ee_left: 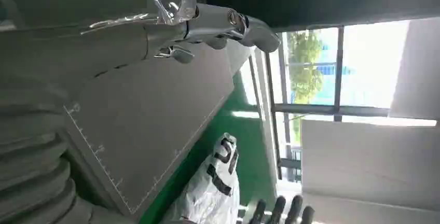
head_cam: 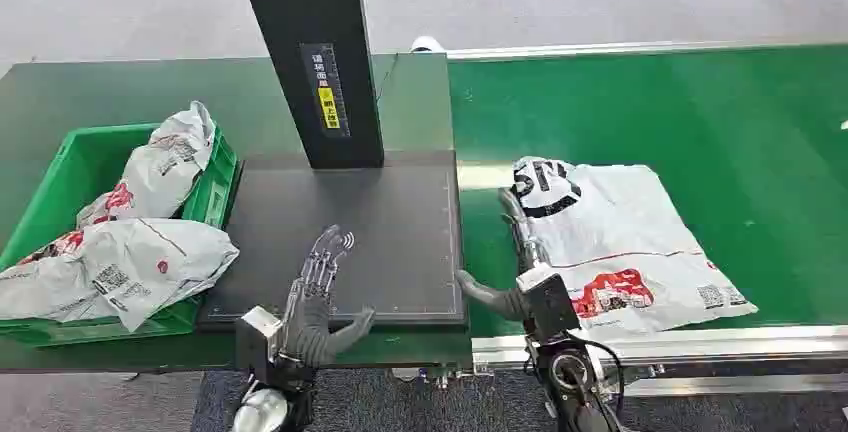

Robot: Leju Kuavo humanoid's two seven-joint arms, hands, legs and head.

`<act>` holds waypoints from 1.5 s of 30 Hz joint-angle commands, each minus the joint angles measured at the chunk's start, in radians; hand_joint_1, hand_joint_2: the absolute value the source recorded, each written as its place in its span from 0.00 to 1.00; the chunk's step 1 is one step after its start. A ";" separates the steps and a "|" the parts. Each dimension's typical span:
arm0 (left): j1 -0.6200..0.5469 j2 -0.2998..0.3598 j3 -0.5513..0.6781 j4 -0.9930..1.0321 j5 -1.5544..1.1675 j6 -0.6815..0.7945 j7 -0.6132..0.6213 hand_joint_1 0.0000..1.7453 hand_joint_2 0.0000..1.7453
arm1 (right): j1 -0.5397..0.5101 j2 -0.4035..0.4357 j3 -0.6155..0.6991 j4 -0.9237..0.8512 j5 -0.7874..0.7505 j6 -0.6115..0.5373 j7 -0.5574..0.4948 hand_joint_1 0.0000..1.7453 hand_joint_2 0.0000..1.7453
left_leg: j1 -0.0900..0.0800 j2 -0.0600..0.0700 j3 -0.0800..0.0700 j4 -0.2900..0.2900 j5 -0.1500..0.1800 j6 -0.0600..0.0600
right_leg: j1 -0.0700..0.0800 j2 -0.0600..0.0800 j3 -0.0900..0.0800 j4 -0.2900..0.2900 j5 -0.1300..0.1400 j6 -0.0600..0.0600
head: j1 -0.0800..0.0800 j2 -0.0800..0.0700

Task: Moved the parcel from conveyor to table for the left to box.

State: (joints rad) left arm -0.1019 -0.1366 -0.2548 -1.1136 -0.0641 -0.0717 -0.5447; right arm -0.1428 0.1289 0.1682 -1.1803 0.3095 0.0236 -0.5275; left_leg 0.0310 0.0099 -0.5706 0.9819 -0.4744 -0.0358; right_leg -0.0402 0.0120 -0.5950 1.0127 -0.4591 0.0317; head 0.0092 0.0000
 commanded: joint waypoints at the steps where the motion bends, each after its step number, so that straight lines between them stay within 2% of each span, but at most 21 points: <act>1: 0.075 0.006 0.058 -0.082 -0.018 -0.004 0.008 0.00 1.00 | -0.079 -0.118 -0.139 0.022 0.196 -0.134 0.129 0.00 1.00 | -0.001 -0.002 0.001 0.000 0.000 0.003 | 0.000 -0.002 0.002 -0.001 0.000 -0.003 | 0.000 0.000; 6: 0.089 0.006 0.069 -0.088 -0.015 -0.030 0.016 0.00 1.00 | -0.117 -0.162 -0.188 0.118 0.399 -0.198 0.238 0.00 1.00 | 0.000 -0.002 0.002 -0.001 0.000 0.003 | 0.000 -0.002 0.003 -0.002 0.000 -0.003 | 0.000 0.000; 11: 0.108 0.012 0.083 -0.117 -0.020 -0.021 0.022 0.00 1.00 | -0.126 -0.167 -0.212 0.173 0.448 -0.165 0.312 0.00 1.00 | 0.000 -0.001 0.003 -0.001 0.000 0.003 | 0.001 -0.001 0.003 -0.002 0.000 -0.003 | 0.000 0.000; 13: 0.107 0.014 0.087 -0.115 -0.025 -0.017 0.029 0.00 1.00 | -0.116 -0.173 -0.202 0.189 0.472 -0.108 0.378 0.00 1.00 | 0.000 -0.002 0.002 -0.001 0.000 0.002 | 0.000 -0.001 0.003 -0.002 0.000 -0.002 | 0.000 0.000; 15: 0.104 0.013 0.089 -0.109 -0.027 -0.016 0.033 0.00 1.00 | -0.113 -0.173 -0.198 0.207 0.486 -0.086 0.402 0.00 1.00 | 0.000 -0.002 0.004 -0.002 0.000 0.003 | 0.001 -0.002 0.004 -0.003 0.000 -0.004 | 0.000 0.000; 18: 0.098 0.010 0.089 -0.094 -0.035 -0.013 0.042 0.00 1.00 | -0.075 -0.164 -0.166 0.218 0.520 0.013 0.457 0.00 1.00 | 0.000 -0.002 0.002 -0.001 0.000 0.002 | 0.001 -0.002 0.003 -0.002 0.000 -0.002 | 0.000 0.000; 21: 0.094 0.008 0.089 -0.087 -0.035 -0.014 0.045 0.00 1.00 | -0.056 -0.156 -0.152 0.222 0.531 0.022 0.465 0.00 1.00 | 0.000 -0.003 0.004 -0.002 0.000 0.003 | 0.001 -0.003 0.005 -0.003 0.000 -0.004 | 0.000 0.000; 25: 0.069 0.000 0.083 -0.056 -0.043 -0.019 0.059 0.00 1.00 | -0.044 -0.166 -0.097 0.286 0.580 0.115 0.528 0.00 1.00 | 0.000 -0.002 0.002 -0.001 -0.001 0.002 | 0.001 -0.001 0.003 -0.002 0.000 -0.002 | 0.000 0.000; 29: 0.061 -0.003 0.081 -0.047 -0.044 -0.019 0.060 0.00 1.00 | -0.039 -0.165 -0.096 0.305 0.582 0.109 0.525 0.00 1.00 | 0.001 -0.004 0.003 -0.002 0.000 0.003 | 0.001 -0.004 0.005 -0.003 0.000 -0.003 | 0.000 0.000; 32: 0.050 -0.008 0.073 -0.032 -0.050 -0.013 0.071 0.00 1.00 | -0.053 -0.164 -0.083 0.371 0.632 0.114 0.574 0.00 1.00 | 0.000 -0.003 0.004 -0.002 0.000 0.003 | 0.001 -0.003 0.005 -0.003 0.000 -0.004 | 0.000 0.000; 35: 0.049 -0.015 0.073 -0.026 -0.052 -0.008 0.076 0.00 1.00 | -0.067 -0.158 -0.071 0.416 0.651 0.123 0.577 0.00 1.00 | 0.000 -0.004 0.004 -0.002 0.000 0.003 | 0.001 -0.004 0.005 -0.003 0.000 -0.003 | 0.000 0.000; 36: 0.049 -0.016 0.073 -0.026 -0.053 -0.007 0.078 0.00 1.00 | -0.071 -0.159 -0.066 0.426 0.655 0.125 0.575 0.16 1.00 | 0.000 -0.004 0.004 -0.002 0.000 0.003 | 0.001 -0.004 0.006 -0.004 0.000 -0.004 | 0.000 0.000; 37: 0.047 -0.016 0.072 -0.027 -0.054 -0.006 0.080 0.00 1.00 | -0.079 -0.160 -0.061 0.442 0.657 0.127 0.573 0.83 1.00 | 0.000 -0.003 0.004 -0.002 0.000 0.003 | 0.001 -0.003 0.005 -0.003 0.000 -0.003 | 0.000 0.000; 38: 0.047 -0.016 0.072 -0.027 -0.054 -0.006 0.080 0.00 1.00 | -0.079 -0.160 -0.061 0.442 0.657 0.127 0.573 0.85 1.00 | 0.000 -0.003 0.004 -0.001 0.000 0.002 | 0.001 -0.002 0.005 -0.002 0.000 -0.002 | 0.000 0.000; 39: 0.043 -0.015 0.072 -0.026 -0.054 -0.006 0.082 0.00 1.00 | -0.086 -0.163 -0.053 0.455 0.660 0.132 0.567 0.99 1.00 | 0.001 -0.003 0.005 -0.002 0.000 0.003 | 0.001 -0.003 0.006 -0.003 0.000 -0.003 | 0.000 0.000; 45: 0.047 -0.013 0.074 -0.034 -0.055 -0.003 0.085 0.00 1.00 | -0.088 -0.166 -0.043 0.451 0.653 0.122 0.555 0.92 1.00 | 0.000 -0.004 0.008 -0.001 0.000 0.002 | 0.001 -0.004 0.009 -0.003 -0.001 -0.002 | 0.000 0.000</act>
State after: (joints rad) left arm -0.0390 -0.1453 -0.1766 -1.1998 -0.1167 -0.0751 -0.4665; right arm -0.2389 -0.0263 0.0801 -0.8400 0.9674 0.1370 0.0317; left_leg 0.0309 0.0094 -0.5640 0.9819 -0.4754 -0.0355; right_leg -0.0406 0.0119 -0.5889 1.0120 -0.4596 0.0322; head 0.0092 0.0000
